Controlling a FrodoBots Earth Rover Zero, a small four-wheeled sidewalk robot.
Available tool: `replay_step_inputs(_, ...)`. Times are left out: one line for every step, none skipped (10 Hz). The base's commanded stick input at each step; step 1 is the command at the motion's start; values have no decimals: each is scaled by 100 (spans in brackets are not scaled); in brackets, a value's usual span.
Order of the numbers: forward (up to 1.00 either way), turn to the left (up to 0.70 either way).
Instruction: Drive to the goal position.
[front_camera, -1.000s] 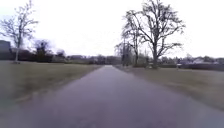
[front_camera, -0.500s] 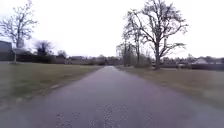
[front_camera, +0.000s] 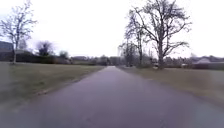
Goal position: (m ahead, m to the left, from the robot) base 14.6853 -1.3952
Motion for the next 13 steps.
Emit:
replay_step_inputs(100,0)
replay_step_inputs(100,0)
replay_step_inputs(100,0)
replay_step_inputs(100,0)
replay_step_inputs(100,0)
replay_step_inputs(100,0)
replay_step_inputs(100,0)
replay_step_inputs(100,0)
replay_step_inputs(100,0)
replay_step_inputs(100,0)
replay_step_inputs(100,0)
replay_step_inputs(100,0)
replay_step_inputs(100,0)
